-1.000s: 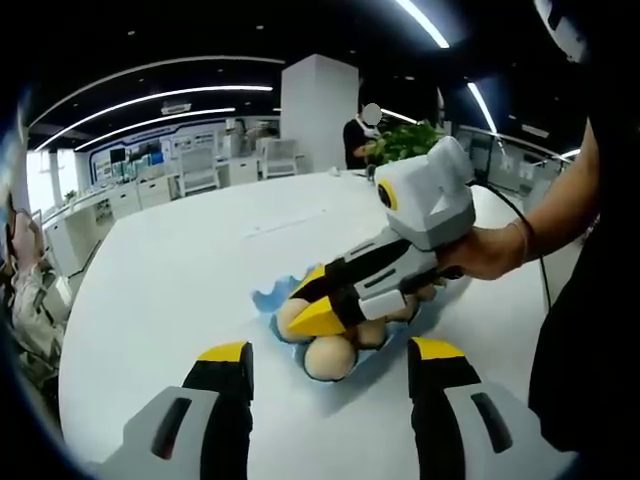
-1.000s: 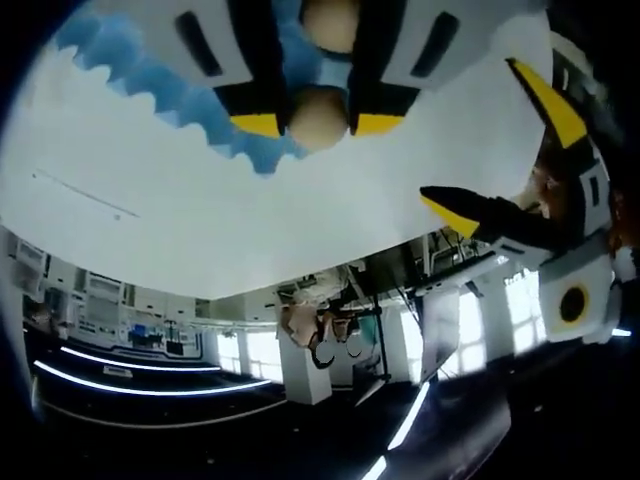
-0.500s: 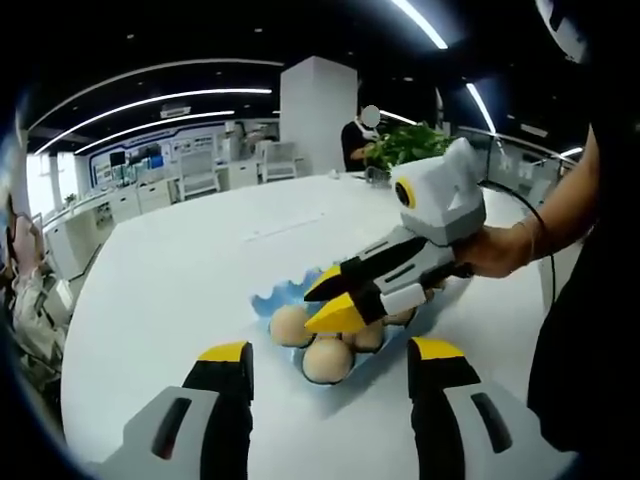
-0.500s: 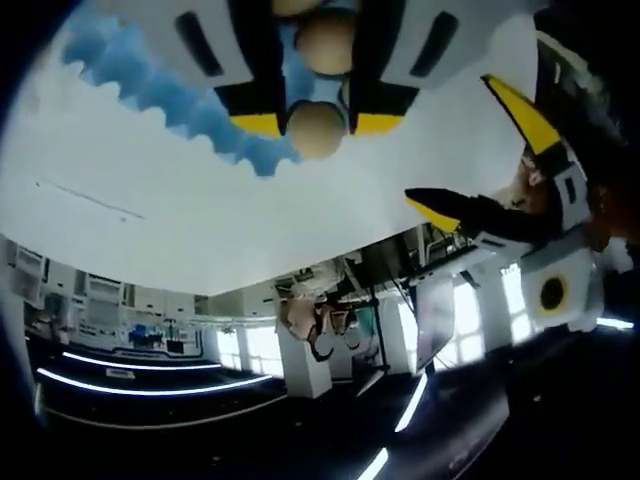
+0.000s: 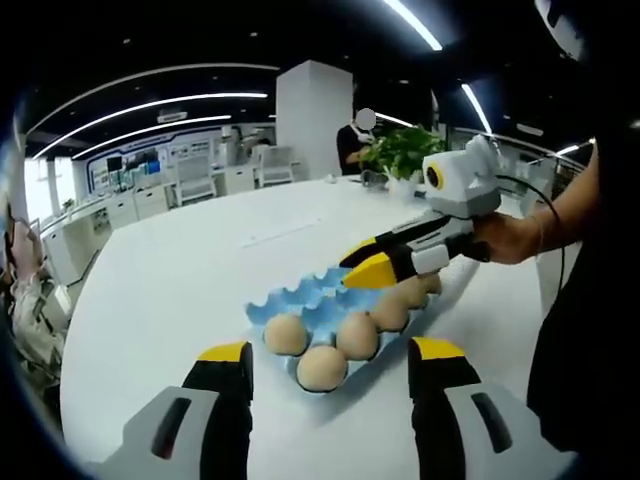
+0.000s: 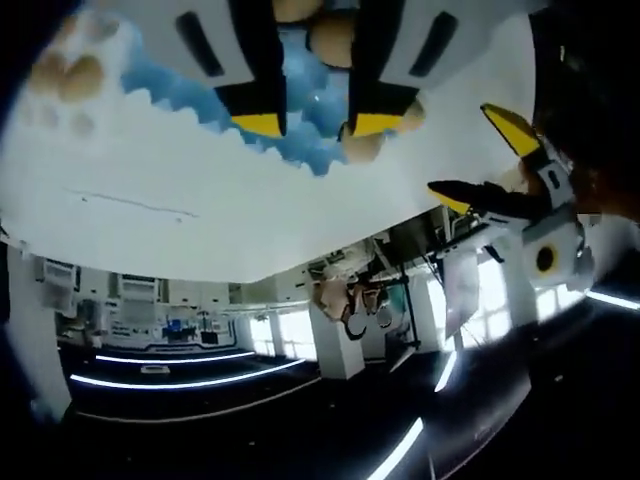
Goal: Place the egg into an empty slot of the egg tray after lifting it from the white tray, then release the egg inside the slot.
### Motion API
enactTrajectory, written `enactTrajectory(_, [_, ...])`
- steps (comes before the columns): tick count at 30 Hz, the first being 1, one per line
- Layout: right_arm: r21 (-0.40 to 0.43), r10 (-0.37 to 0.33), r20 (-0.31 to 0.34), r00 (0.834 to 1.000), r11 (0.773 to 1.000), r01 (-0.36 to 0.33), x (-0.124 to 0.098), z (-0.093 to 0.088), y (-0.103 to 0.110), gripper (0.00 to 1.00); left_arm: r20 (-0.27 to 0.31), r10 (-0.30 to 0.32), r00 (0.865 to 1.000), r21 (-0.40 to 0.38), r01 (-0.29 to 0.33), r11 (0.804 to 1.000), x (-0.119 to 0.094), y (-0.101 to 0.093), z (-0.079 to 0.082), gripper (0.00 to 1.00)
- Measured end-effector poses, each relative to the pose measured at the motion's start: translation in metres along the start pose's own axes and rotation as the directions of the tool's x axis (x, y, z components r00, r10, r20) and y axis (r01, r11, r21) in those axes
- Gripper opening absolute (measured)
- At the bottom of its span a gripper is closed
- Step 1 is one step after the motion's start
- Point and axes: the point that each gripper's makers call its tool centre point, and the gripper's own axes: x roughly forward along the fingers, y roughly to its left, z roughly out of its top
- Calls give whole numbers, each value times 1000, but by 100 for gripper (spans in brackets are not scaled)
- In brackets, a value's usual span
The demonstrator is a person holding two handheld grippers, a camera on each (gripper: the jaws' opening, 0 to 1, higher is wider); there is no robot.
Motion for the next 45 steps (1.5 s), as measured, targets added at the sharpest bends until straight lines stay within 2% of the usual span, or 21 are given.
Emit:
enactTrajectory(5, [8, -28, -6, 1000, 1000, 28, -11, -5, -8, 24, -2, -1, 1000, 2, 1, 1000, 0, -1, -1, 61])
enactTrajectory(8, [11, -67, 18, 998, 998, 67, -23, -4, -18, 23, 1, 0, 1000, 3, 0, 1000, -1, -1, 0, 62])
enactTrajectory(9, [-23, -131, 54, 990, 991, 132, -34, 0, -32, 22, 1, -1, 1000, 1, 1, 1000, -1, -1, -1, 62])
enactTrajectory(10, [-28, -143, 56, 988, 989, 145, -36, 0, -35, 22, 0, -1, 1000, 2, 1, 1000, -1, -1, -1, 62])
enactTrajectory(13, [23, -223, 70, 972, 975, 222, -58, -1, -60, 22, -2, -2, 1000, 2, 2, 1000, -1, -1, -2, 61])
enactTrajectory(16, [16, -317, 72, 946, 948, 317, -78, -4, -86, 22, -2, -5, 1000, 2, 5, 1000, 0, -2, -2, 61])
enactTrajectory(20, [58, -456, 56, 888, 890, 453, -112, -16, -125, 22, 0, -8, 1000, 4, 8, 1000, 1, -3, -1, 61])
enactTrajectory(22, [81, -526, 39, 850, 849, 522, -131, -26, -144, 22, 0, -6, 1000, 4, 6, 1000, 1, -3, -1, 61])
enactTrajectory(25, [108, -561, 12, 828, 823, 557, -144, -38, -159, 22, -2, -8, 1000, 3, 8, 1000, 1, -3, -1, 61])
enactTrajectory(28, [98, -574, -5, 819, 815, 571, -147, -46, -166, 22, -4, -10, 1000, 4, 10, 1000, 0, -3, -2, 61])
enactTrajectory(30, [97, -569, -36, 821, 816, 570, -144, -54, -168, 23, -6, -10, 1000, 4, 10, 1000, 0, -3, -2, 61])
enactTrajectory(35, [73, -574, -45, 818, 814, 576, -142, -57, -170, 23, -5, -7, 1000, 2, 7, 1000, -1, -3, -1, 60])
enactTrajectory(37, [32, -570, -45, 820, 820, 572, -141, -58, -169, 23, -5, -4, 1000, 1, 4, 1000, -1, -3, -2, 60])
enactTrajectory(41, [-128, -558, -53, 828, 826, 549, -138, -60, -167, 25, -11, -8, 1000, 2, 8, 1000, -1, -4, -3, 60])
enactTrajectory(43, [-95, -556, -53, 829, 830, 550, -140, -60, -168, 25, -13, -11, 1000, 0, 11, 1000, 0, -5, -4, 60])
enactTrajectory(45, [-65, -547, -80, 833, 837, 544, -141, -61, -167, 25, -14, -12, 1000, 3, 12, 1000, 0, -5, -4, 60])
